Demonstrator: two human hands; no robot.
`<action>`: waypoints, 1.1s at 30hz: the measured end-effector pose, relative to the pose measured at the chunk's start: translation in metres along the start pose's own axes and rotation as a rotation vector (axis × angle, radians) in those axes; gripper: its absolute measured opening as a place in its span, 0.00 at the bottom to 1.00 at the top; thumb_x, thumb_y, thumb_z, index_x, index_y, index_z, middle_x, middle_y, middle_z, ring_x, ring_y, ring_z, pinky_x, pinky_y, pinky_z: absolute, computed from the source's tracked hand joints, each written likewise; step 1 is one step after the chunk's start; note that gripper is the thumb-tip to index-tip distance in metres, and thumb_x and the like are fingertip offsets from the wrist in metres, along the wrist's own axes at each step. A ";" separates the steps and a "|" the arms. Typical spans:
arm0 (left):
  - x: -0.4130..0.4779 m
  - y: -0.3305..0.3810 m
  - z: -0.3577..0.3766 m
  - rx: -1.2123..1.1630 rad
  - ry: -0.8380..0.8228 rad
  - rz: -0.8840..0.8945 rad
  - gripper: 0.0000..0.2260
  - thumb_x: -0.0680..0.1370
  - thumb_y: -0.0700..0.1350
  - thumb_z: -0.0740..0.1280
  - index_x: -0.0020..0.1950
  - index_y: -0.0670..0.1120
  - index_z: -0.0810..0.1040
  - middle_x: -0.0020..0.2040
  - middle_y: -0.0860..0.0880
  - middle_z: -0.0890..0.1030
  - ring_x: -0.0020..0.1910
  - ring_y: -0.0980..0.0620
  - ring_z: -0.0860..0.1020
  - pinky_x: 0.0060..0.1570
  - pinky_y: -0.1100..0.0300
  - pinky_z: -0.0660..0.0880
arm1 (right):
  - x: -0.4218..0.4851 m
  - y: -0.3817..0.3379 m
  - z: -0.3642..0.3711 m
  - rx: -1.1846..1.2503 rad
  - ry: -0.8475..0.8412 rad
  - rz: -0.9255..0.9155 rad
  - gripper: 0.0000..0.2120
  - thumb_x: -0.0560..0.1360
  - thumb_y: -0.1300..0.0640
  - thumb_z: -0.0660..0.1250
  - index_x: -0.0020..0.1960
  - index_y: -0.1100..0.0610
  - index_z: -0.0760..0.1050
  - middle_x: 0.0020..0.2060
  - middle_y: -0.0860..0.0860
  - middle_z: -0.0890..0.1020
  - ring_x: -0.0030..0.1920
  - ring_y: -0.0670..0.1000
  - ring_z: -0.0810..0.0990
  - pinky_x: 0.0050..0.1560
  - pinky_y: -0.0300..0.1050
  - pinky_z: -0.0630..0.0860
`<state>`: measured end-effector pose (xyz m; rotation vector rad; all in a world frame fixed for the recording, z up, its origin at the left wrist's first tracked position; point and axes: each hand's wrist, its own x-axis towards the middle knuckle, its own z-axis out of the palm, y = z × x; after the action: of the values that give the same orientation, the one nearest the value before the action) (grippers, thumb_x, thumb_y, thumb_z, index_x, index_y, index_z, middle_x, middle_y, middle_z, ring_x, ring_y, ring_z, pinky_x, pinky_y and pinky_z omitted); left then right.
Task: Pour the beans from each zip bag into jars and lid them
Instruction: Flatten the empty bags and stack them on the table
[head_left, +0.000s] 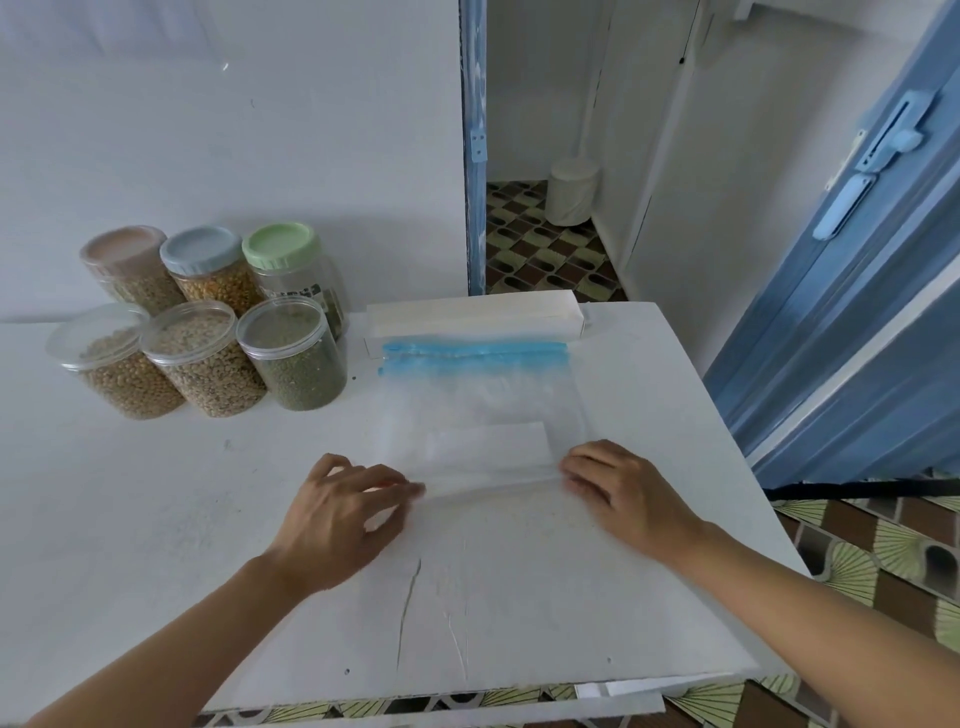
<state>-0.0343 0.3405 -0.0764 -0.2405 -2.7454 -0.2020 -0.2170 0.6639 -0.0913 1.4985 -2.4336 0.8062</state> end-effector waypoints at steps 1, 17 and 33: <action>0.000 0.000 -0.001 -0.008 -0.002 -0.014 0.14 0.82 0.57 0.62 0.59 0.57 0.85 0.52 0.59 0.85 0.45 0.57 0.83 0.50 0.55 0.71 | 0.003 0.001 0.001 0.017 0.020 0.031 0.05 0.77 0.62 0.74 0.52 0.58 0.82 0.49 0.48 0.83 0.49 0.50 0.81 0.49 0.49 0.81; 0.025 -0.017 0.014 -0.242 -0.072 -0.341 0.13 0.80 0.57 0.63 0.46 0.55 0.85 0.35 0.68 0.75 0.36 0.64 0.74 0.55 0.48 0.65 | 0.014 0.004 0.017 0.040 0.034 0.252 0.06 0.79 0.62 0.67 0.47 0.53 0.81 0.37 0.46 0.81 0.40 0.49 0.74 0.44 0.46 0.69; 0.014 0.002 0.019 -0.038 0.119 -0.075 0.18 0.74 0.35 0.70 0.53 0.58 0.84 0.52 0.57 0.81 0.49 0.51 0.79 0.53 0.49 0.61 | 0.009 -0.006 0.016 -0.166 0.043 -0.090 0.17 0.71 0.71 0.61 0.52 0.60 0.83 0.48 0.53 0.82 0.48 0.55 0.79 0.52 0.43 0.73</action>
<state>-0.0534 0.3479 -0.0885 -0.1306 -2.6361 -0.2795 -0.2138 0.6458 -0.0987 1.4998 -2.3205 0.5960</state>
